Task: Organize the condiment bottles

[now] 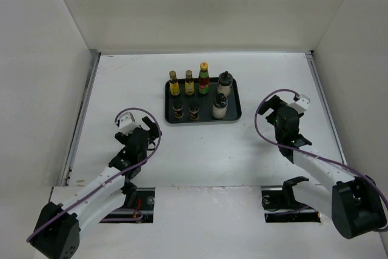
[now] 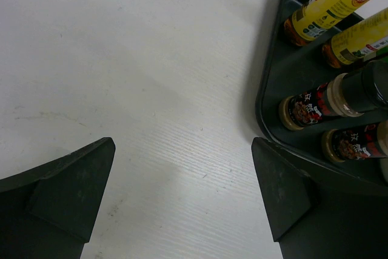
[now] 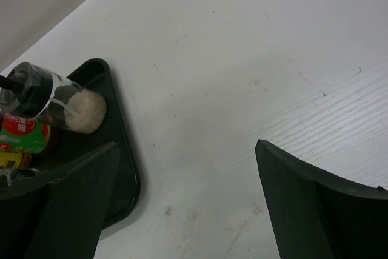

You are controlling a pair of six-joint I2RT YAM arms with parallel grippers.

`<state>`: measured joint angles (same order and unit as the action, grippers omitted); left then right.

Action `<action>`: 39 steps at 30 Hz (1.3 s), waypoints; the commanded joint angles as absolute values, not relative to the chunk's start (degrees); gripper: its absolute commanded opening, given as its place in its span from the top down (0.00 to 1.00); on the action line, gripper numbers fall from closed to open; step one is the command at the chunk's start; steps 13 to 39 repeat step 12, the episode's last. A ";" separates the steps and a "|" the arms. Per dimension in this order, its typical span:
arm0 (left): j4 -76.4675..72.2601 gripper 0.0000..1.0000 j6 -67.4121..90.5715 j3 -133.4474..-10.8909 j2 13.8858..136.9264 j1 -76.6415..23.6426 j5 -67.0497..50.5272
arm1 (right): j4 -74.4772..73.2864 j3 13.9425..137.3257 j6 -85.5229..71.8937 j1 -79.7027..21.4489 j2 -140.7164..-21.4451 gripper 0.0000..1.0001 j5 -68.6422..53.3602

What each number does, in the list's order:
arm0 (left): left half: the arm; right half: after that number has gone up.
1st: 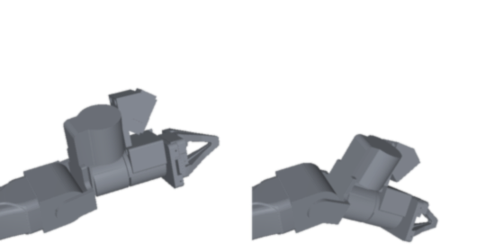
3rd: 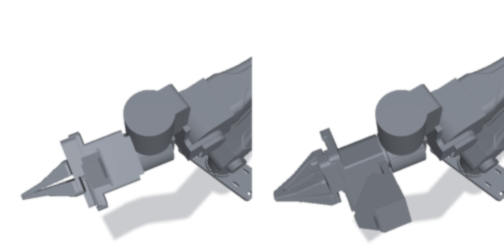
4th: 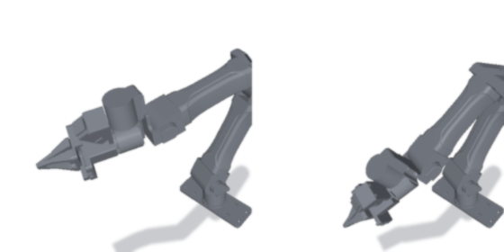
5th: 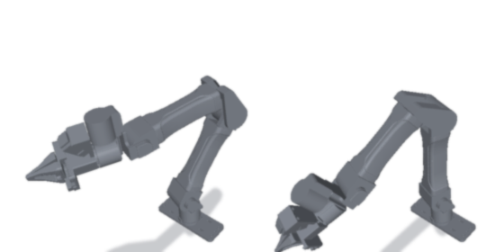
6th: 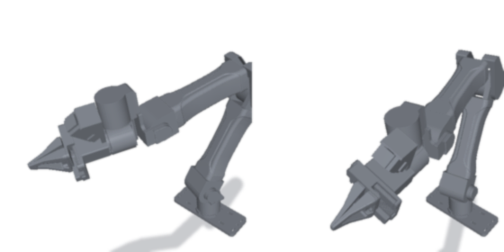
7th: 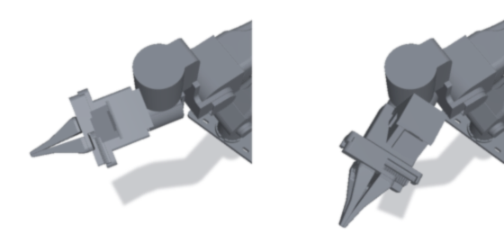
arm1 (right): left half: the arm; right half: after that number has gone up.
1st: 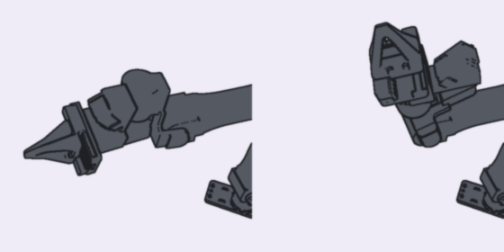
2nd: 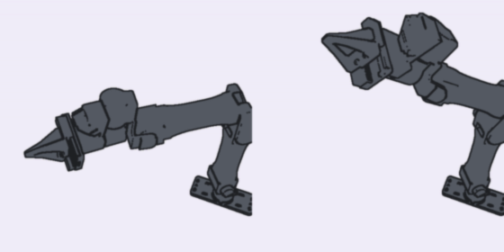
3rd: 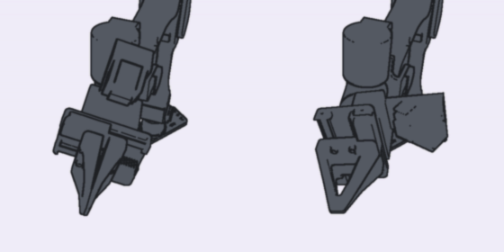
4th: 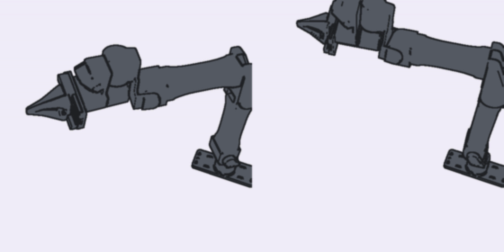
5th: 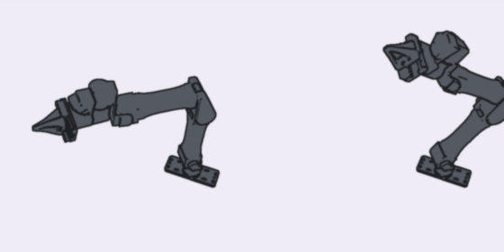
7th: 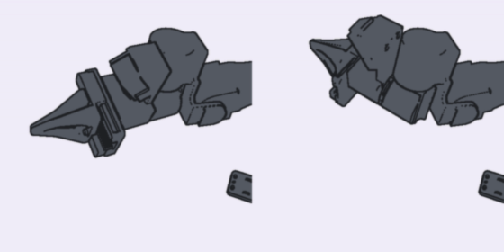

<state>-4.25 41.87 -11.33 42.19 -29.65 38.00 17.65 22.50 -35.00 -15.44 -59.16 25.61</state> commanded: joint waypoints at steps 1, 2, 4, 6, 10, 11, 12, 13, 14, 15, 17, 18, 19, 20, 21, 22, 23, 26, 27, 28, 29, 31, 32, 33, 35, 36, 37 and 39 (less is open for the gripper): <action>-7.12 0.00 42.45 -14.41 42.63 -29.66 37.53 | 21.27 23.64 -35.51 -15.95 -59.41 0.00 24.96; -7.21 0.00 42.45 -14.68 42.80 -30.01 37.36 | 20.83 23.82 -35.51 -15.95 -59.59 0.00 24.87; -7.21 0.00 42.45 -14.85 43.24 -30.28 37.18 | 20.57 23.99 -35.51 -16.04 -59.42 0.00 24.44; -7.29 0.00 42.36 -15.20 43.94 -30.28 37.18 | 21.00 23.82 -35.51 -16.04 -58.89 0.00 24.35; -6.59 0.00 42.19 -16.08 45.17 -30.63 36.74 | 20.48 23.82 -35.42 -16.13 -58.71 0.00 24.26; -6.50 0.00 42.10 -16.08 45.26 -30.72 36.91 | 20.57 23.82 -35.42 -16.13 -58.54 0.00 24.26; -6.50 0.00 42.10 -16.08 45.00 -30.72 37.09 | 20.91 23.73 -35.42 -16.13 -58.36 0.00 24.26; -6.50 0.00 42.10 -16.08 45.00 -30.72 37.09 | 20.91 23.73 -35.42 -16.13 -58.36 0.00 24.26; -6.50 0.00 42.10 -16.08 45.00 -30.72 37.09 | 20.91 23.73 -35.42 -16.13 -58.36 0.00 24.26; -6.50 0.00 42.10 -16.08 45.00 -30.72 37.09 | 20.91 23.73 -35.42 -16.13 -58.36 0.00 24.26; -6.50 0.00 42.10 -16.08 45.00 -30.72 37.09 | 20.91 23.73 -35.42 -16.13 -58.36 0.00 24.26; -6.50 0.00 42.10 -16.08 45.00 -30.72 37.09 | 20.91 23.73 -35.42 -16.13 -58.36 0.00 24.26; -6.50 0.00 42.10 -16.08 45.00 -30.72 37.09 | 20.91 23.73 -35.42 -16.13 -58.36 0.00 24.26; -6.50 0.00 42.10 -16.08 45.00 -30.72 37.09 | 20.91 23.73 -35.42 -16.13 -58.36 0.00 24.26; -6.50 0.00 42.10 -16.08 45.00 -30.72 37.09 | 20.91 23.73 -35.42 -16.13 -58.36 0.00 24.26; -6.50 0.00 42.10 -16.08 45.00 -30.72 37.09 | 20.91 23.73 -35.42 -16.13 -58.36 0.00 24.26; -6.50 0.00 42.10 -16.08 45.00 -30.72 37.09 | 20.91 23.73 -35.42 -16.13 -58.36 0.00 24.26; -6.50 0.00 42.10 -16.08 45.00 -30.72 37.09 | 20.91 23.73 -35.42 -16.13 -58.36 0.00 24.26; -6.50 0.00 42.10 -16.08 45.00 -30.72 37.09 | 20.91 23.73 -35.42 -16.13 -58.36 0.00 24.26; -6.50 0.00 42.10 -16.08 45.00 -30.72 37.09 | 20.91 23.73 -35.42 -16.13 -58.36 0.00 24.26; -6.50 0.00 42.10 -16.08 45.00 -30.72 37.09 | 20.91 23.73 -35.42 -16.13 -58.36 0.00 24.26; -6.50 0.00 42.10 -16.08 45.00 -30.72 37.09 | 20.91 23.73 -35.42 -16.13 -58.36 0.00 24.26; -6.50 0.00 42.10 -16.08 45.00 -30.72 37.09 | 20.91 23.73 -35.42 -16.13 -58.36 0.00 24.26; -6.50 0.00 42.10 -16.08 45.00 -30.72 37.09 | 20.91 23.73 -35.42 -16.13 -58.36 0.00 24.26; -6.50 0.00 42.10 -16.08 45.00 -30.72 37.09 | 20.91 23.73 -35.42 -16.13 -58.36 0.00 24.26; -6.50 0.00 42.10 -16.08 45.00 -30.72 37.09 | 20.91 23.73 -35.42 -16.13 -58.36 0.00 24.26; -6.50 0.00 42.10 -16.08 45.00 -30.72 37.09 | 20.91 23.73 -35.42 -16.13 -58.36 0.00 24.26; -6.50 0.00 42.10 -16.08 45.00 -30.72 37.09 | 20.91 23.73 -35.42 -16.13 -58.36 0.00 24.26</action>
